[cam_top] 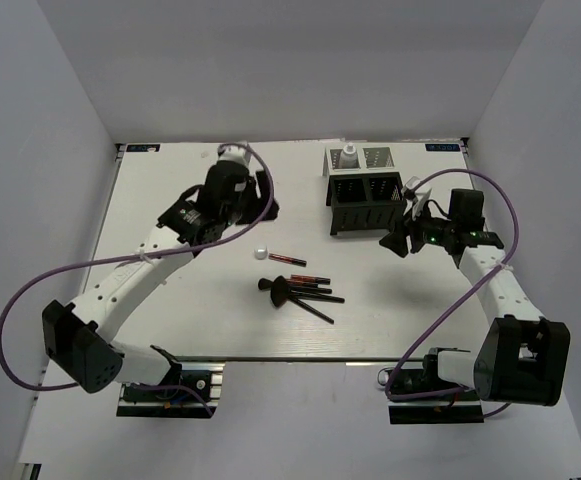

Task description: Organize the makeup

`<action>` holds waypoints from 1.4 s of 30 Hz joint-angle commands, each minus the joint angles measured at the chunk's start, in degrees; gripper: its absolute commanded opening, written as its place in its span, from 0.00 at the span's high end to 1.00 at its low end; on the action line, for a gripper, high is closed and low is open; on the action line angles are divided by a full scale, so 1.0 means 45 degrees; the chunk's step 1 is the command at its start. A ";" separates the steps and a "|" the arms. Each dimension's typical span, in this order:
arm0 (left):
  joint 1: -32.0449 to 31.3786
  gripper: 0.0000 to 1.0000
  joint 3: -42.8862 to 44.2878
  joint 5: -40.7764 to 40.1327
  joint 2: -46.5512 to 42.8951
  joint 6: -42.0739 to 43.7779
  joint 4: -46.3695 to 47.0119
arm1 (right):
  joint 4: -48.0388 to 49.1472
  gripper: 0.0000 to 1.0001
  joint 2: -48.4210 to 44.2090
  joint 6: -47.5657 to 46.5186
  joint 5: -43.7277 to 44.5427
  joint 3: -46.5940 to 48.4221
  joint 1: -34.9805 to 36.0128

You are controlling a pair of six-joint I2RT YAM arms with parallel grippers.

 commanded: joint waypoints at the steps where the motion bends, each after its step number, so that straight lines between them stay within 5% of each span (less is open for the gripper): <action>1: 0.0028 0.22 -0.1433 -0.1042 -0.0155 -0.1671 -0.3463 | -0.1132 0.39 0.0207 -0.0859 -0.0348 0.0712 0.0239; 9: 0.0028 0.20 -0.2781 -0.1377 0.2067 -0.1908 -0.2279 | -0.1134 0.46 0.0305 -0.0509 -0.0055 0.0849 0.0786; 16: 0.0146 0.23 -0.2137 -0.1280 0.4316 -0.1381 -0.0987 | -0.0725 0.68 -0.0065 -0.0118 0.0140 0.0421 0.0845; 32: 0.0927 0.30 0.0010 -0.1006 0.6836 -0.0346 -0.0672 | -0.0645 0.68 -0.0379 0.0019 0.0434 0.0107 0.0787; 42: 0.1044 0.31 0.0109 -0.0869 0.6662 -0.0267 -0.1063 | -0.0548 0.67 -0.0340 0.0078 0.0512 0.0146 0.0787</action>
